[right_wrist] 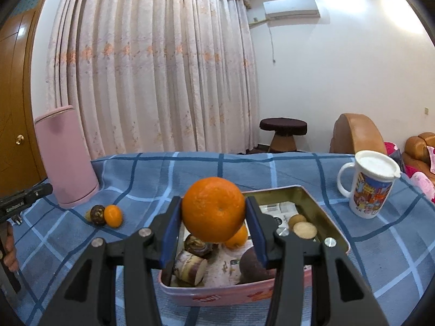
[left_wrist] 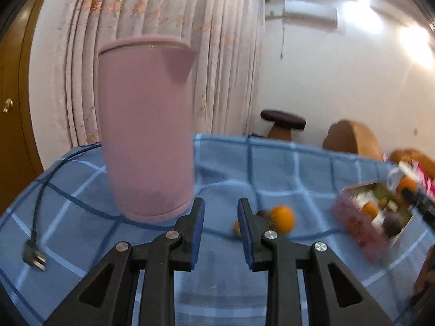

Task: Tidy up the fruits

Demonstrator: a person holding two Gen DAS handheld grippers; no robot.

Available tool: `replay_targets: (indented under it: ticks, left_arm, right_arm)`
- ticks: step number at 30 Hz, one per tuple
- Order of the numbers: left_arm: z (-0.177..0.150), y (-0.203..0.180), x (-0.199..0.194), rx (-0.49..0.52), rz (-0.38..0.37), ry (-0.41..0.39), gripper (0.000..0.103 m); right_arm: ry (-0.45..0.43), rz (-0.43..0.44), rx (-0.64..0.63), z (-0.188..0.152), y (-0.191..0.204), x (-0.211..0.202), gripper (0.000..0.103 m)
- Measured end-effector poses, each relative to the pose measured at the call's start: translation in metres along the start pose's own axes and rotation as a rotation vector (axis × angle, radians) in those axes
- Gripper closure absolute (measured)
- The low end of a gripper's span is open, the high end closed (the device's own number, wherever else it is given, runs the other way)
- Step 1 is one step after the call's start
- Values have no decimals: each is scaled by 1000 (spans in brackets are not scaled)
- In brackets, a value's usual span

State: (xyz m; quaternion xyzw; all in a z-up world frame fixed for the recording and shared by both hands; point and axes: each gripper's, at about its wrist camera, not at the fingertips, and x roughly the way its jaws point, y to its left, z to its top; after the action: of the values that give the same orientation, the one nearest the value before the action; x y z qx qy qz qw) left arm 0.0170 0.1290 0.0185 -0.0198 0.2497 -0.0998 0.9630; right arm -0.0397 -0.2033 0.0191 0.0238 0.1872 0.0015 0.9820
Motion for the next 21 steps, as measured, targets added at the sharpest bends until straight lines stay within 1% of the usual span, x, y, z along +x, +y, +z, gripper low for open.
replay_targets:
  ticks: [1,2,3,4,5,7,8,10,11,13,17,21]
  left_arm:
    - [-2,-1,3,16,-6,18,66]
    - [-5,-5,7,39,-19,42,54]
    - [-7,-10,10,61,-27,52,38]
    - [-8,-15,12,89,-30,53,32]
    - [-11,-25,15,138,-16,44,29]
    - [-13,-35,24,229,38,68,29]
    - [-14,-39,35,287,92,105,29]
    - [-15,-39,46,319,130,139,29]
    - [-15,-35,52,304,133,161,29]
    - [-13,-32,58,282,110,187,29]
    - [-16,-39,74,318,101,229,29]
    - [-12,-52,85,358,76,237,29]
  right_arm:
    - [-2,0,-2,0,1,0,53]
    - [-4,-1,-3,-1,1,0,53]
    - [-3,-3,-3,-1,1,0,53]
    - [-2,-8,-3,-1,0,0,53]
    - [0,-10,-1,-1,0,0,53]
    - [7,-13,5,-2,-1,2,53]
    - [9,-15,8,-2,-3,2,53]
    - [11,-15,17,-2,-5,3,53]
    - [11,-14,20,-1,-5,3,53]
    - [13,-11,21,-1,-5,3,53]
    - [21,-12,18,-2,-6,5,53]
    - [22,-15,24,-2,-8,7,53]
